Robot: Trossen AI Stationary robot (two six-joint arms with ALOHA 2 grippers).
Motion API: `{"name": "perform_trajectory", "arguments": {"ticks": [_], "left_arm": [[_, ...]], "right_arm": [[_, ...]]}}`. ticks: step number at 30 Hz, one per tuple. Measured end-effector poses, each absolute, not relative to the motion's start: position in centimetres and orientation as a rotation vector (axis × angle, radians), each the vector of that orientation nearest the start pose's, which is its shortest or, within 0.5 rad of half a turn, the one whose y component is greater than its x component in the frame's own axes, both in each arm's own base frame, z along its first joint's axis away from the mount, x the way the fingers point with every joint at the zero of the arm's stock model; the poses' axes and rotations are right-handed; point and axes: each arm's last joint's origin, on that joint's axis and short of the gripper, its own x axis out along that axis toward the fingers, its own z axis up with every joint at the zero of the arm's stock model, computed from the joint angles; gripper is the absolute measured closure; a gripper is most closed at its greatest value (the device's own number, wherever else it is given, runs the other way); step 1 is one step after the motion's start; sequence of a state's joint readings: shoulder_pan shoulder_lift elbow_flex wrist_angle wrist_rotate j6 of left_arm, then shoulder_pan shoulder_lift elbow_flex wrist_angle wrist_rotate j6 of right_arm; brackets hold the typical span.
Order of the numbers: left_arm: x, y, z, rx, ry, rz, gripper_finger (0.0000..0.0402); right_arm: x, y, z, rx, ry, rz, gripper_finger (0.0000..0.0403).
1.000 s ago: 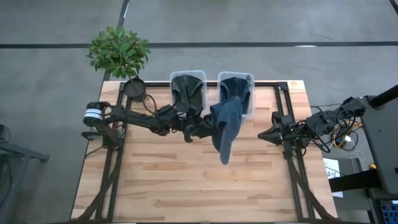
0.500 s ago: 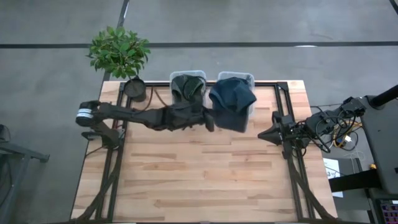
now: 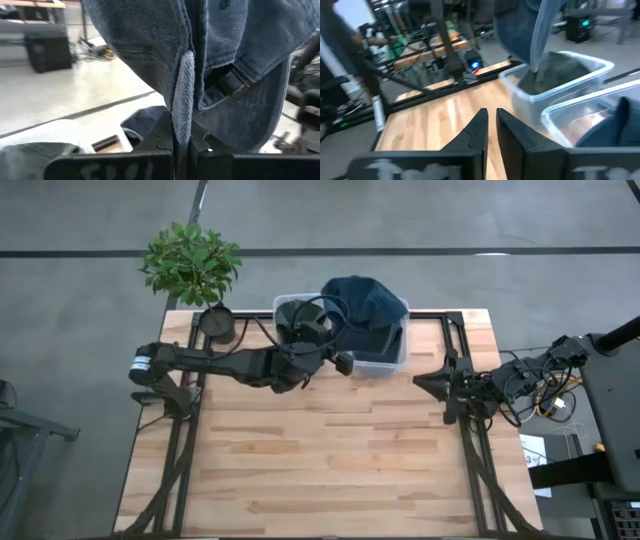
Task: Pick & Place hat
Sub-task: Put the blue cap into the right transparent bin
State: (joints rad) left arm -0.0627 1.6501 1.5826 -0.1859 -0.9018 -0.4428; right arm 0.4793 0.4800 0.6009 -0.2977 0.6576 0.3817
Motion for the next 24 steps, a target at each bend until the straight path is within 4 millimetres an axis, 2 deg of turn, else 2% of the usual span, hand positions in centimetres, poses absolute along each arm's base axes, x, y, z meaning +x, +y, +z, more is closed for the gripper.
{"name": "perform_trajectory", "arguments": {"ticks": [7, 13, 19, 24], "left_arm": [[37.3, 0.0, 38.3, -0.282, 0.047, 0.895, 0.0397], [37.4, -0.1, 38.4, -0.292, 0.029, 0.893, 0.0397], [37.4, -0.1, 38.6, -0.276, 0.020, 0.887, 0.0397], [37.4, -0.2, 38.4, -0.272, 0.022, 0.894, 0.0397]], "right_arm": [[11.0, 3.5, 30.7, 0.295, 0.019, -0.268, 0.0300], [12.5, 4.0, 31.7, 0.213, -0.071, -0.385, 0.0243], [15.3, 5.1, 32.3, 0.101, -0.135, -0.553, 0.0230], [17.3, 5.8, 32.4, 0.082, -0.160, -0.668, 0.0232]]}}
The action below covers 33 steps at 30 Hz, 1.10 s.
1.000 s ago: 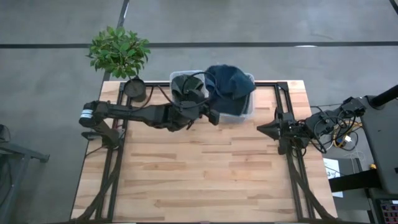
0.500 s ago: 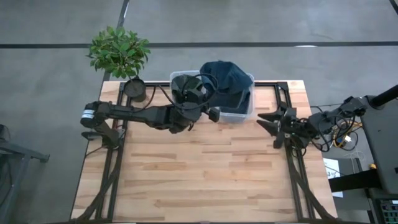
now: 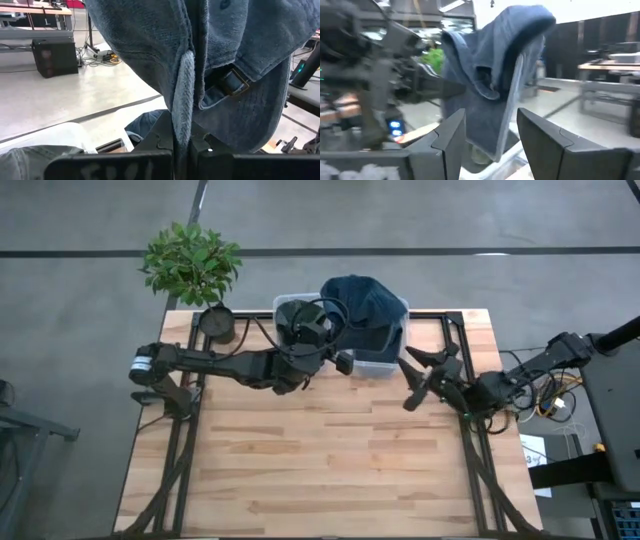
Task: Pick & Place hat
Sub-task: Put the blue cap into the right transparent bin
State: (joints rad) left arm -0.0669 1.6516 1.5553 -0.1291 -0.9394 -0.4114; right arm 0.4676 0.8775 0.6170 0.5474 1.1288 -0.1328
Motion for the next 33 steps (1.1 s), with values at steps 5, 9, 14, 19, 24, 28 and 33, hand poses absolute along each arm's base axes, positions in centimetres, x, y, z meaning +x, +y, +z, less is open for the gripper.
{"name": "perform_trajectory", "arguments": {"ticks": [5, 9, 14, 19, 24, 28, 33], "left_arm": [[37.5, -0.2, 38.4, -0.275, 0.013, 0.895, 0.0397], [37.5, -0.3, 38.5, -0.261, 0.013, 0.889, 0.0397], [37.4, -0.7, 38.5, -0.242, 0.022, 0.878, 0.0397], [36.9, -0.9, 39.1, -0.235, 0.015, 0.868, 0.0397], [36.9, -1.1, 39.5, -0.252, -0.004, 0.835, 0.0397], [36.9, -1.1, 39.5, -0.255, -0.001, 0.816, 0.0397], [36.8, -1.2, 39.6, -0.252, 0.005, 0.812, 0.0397]], "right_arm": [[19.4, 5.7, 33.1, 0.062, -0.141, -0.739, 0.0226], [21.0, 5.1, 33.9, 0.037, -0.134, -0.797, 0.0219], [21.7, 3.9, 34.5, 0.034, -0.132, -0.861, 0.0209], [21.5, 3.2, 34.8, 0.061, -0.157, -0.872, 0.0202], [22.0, 2.6, 34.7, 0.085, -0.181, -0.820, 0.0207], [22.6, 2.0, 34.4, 0.114, -0.197, -0.792, 0.0220], [22.4, 1.6, 34.1, 0.161, -0.185, -0.807, 0.0260]]}}
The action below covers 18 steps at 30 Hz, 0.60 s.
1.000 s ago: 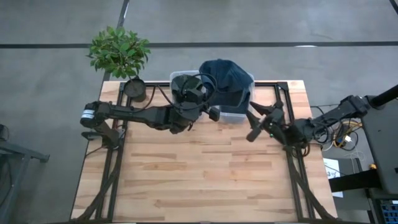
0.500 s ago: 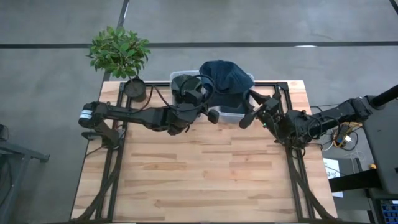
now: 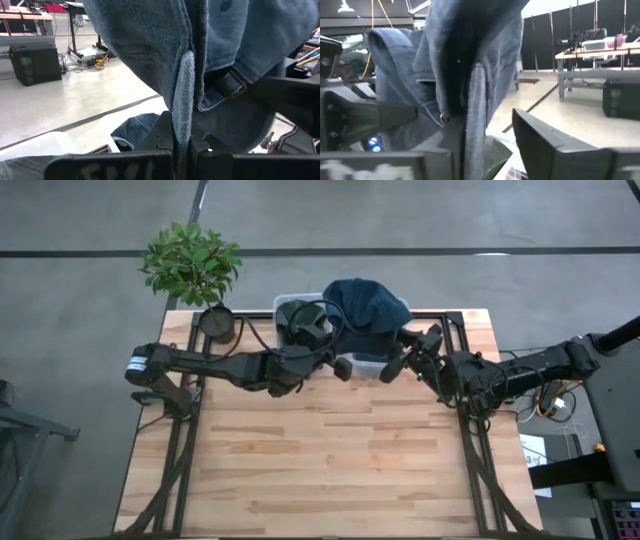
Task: Pick & Place hat
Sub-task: Put the blue cap into the right transparent bin
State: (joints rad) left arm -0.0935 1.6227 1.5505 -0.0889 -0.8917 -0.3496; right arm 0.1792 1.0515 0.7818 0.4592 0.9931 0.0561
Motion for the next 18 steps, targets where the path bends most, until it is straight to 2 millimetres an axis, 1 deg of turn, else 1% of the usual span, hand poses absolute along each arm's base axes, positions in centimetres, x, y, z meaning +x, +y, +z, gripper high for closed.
{"name": "perform_trajectory", "arguments": {"ticks": [2, 6, 7, 9, 16, 18], "left_arm": [[36.76, -1.19, 39.54, -0.251, 0.007, 0.811, 0.0397], [36.79, -1.21, 39.51, -0.254, 0.012, 0.796, 0.0397], [36.80, -1.20, 39.51, -0.254, 0.013, 0.794, 0.0397], [36.81, -1.22, 39.49, -0.254, 0.016, 0.786, 0.0391], [36.70, -1.35, 39.00, -0.227, 0.077, 0.768, 0.0337], [36.69, -1.45, 38.95, -0.243, 0.078, 0.757, 0.0323]], "right_arm": [[22.25, 1.52, 34.08, 0.172, -0.181, -0.808, 0.0290], [22.23, 1.50, 33.97, 0.176, -0.174, -0.810, 0.0368], [22.24, 1.49, 33.96, 0.171, -0.172, -0.811, 0.0380], [22.25, 1.49, 33.91, 0.176, -0.171, -0.815, 0.0385], [22.10, 1.35, 33.74, 0.180, -0.159, -0.870, 0.0391], [22.08, 1.34, 33.76, 0.183, -0.161, -0.873, 0.0392]]}}
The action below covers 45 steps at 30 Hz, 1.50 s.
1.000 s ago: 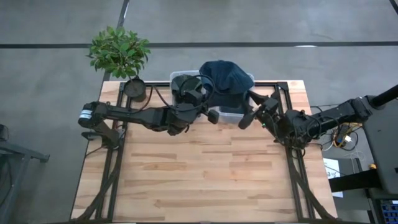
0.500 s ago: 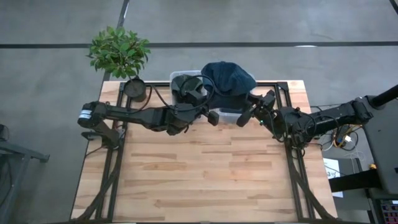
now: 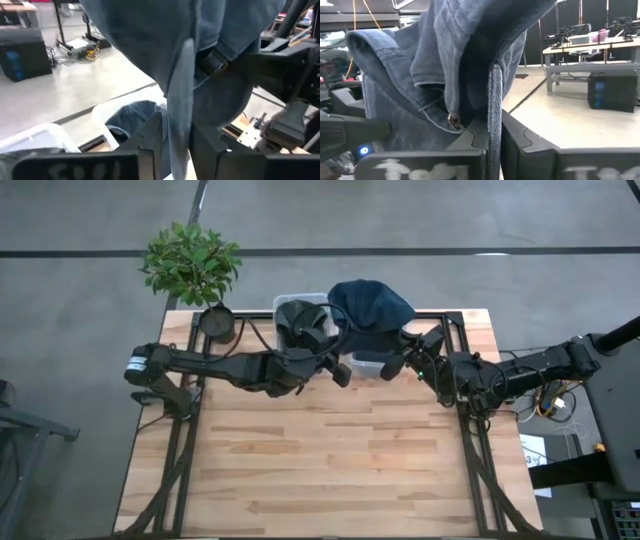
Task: Pick & Place hat
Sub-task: Put the blue cap into the right transparent bin
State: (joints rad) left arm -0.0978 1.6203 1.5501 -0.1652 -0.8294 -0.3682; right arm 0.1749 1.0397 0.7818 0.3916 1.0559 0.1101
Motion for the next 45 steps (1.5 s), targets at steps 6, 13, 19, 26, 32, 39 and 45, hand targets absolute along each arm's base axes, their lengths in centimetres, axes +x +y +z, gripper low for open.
{"name": "perform_trajectory", "arguments": {"ticks": [6, 13, 19, 26, 32, 39, 45], "left_arm": [[36.2, -2.1, 38.6, -0.232, 0.161, 0.683, 0.0285], [33.4, -2.9, 37.6, -0.168, 0.434, 0.622, 0.0278], [30.7, -3.1, 34.8, -0.194, 0.489, 0.821, 0.0278], [26.5, -3.6, 30.6, -0.309, 0.468, 0.848, 0.0278], [23.4, -4.2, 28.4, -0.387, 0.397, 0.762, 0.0278], [21.0, -4.0, 27.1, -0.408, 0.364, 0.730, 0.0278], [20.2, -3.7, 26.7, -0.419, 0.355, 0.730, 0.0278]], "right_arm": [[21.8, 1.3, 34.0, 0.192, -0.172, -0.902, 0.0393], [18.9, 0.8, 36.0, 0.257, -0.257, -0.877, 0.0393], [15.6, 0.2, 36.6, 0.315, -0.258, -0.848, 0.0394], [13.2, -0.3, 35.2, 0.486, -0.211, -0.859, 0.0394], [13.2, -0.2, 33.2, 0.699, -0.104, -0.784, 0.0392], [13.7, 0.6, 32.8, 0.931, 0.049, -0.492, 0.0392], [13.7, 0.8, 32.7, 1.067, 0.068, -0.430, 0.0391]]}}
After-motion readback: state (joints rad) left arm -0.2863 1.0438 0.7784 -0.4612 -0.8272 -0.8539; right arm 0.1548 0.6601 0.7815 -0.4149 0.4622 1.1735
